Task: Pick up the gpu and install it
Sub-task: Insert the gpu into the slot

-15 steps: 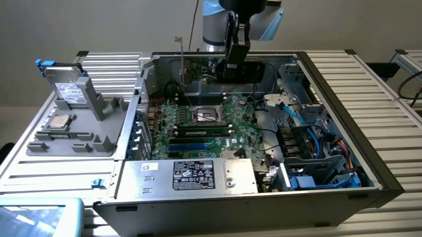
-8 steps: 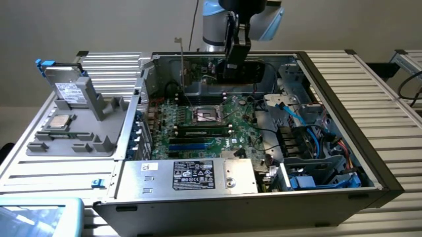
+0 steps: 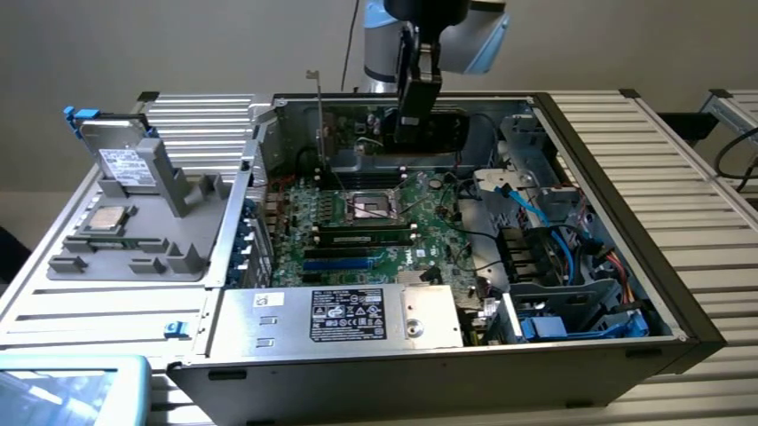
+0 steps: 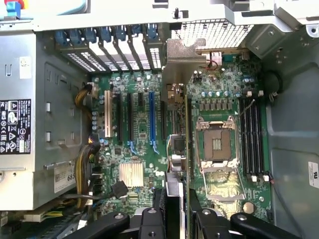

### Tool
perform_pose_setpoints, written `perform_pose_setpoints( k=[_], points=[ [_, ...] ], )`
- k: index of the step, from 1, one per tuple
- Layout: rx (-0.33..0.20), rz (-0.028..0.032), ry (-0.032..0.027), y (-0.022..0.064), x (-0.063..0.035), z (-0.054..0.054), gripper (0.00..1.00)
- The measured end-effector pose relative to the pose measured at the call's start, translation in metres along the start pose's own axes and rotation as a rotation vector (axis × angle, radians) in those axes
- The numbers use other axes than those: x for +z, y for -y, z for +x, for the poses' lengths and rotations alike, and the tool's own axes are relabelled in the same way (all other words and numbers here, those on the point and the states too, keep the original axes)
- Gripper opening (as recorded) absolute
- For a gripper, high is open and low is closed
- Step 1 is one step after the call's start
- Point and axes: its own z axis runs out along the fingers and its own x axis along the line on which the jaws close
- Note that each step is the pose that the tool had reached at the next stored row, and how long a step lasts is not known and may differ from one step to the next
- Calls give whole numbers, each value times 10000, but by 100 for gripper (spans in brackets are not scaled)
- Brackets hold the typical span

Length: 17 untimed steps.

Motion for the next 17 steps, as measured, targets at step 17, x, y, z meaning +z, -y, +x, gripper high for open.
perform_pose_setpoints(
  k=[17],
  points=[
    [3, 224, 174, -235, 260, 102, 29]
  ],
)
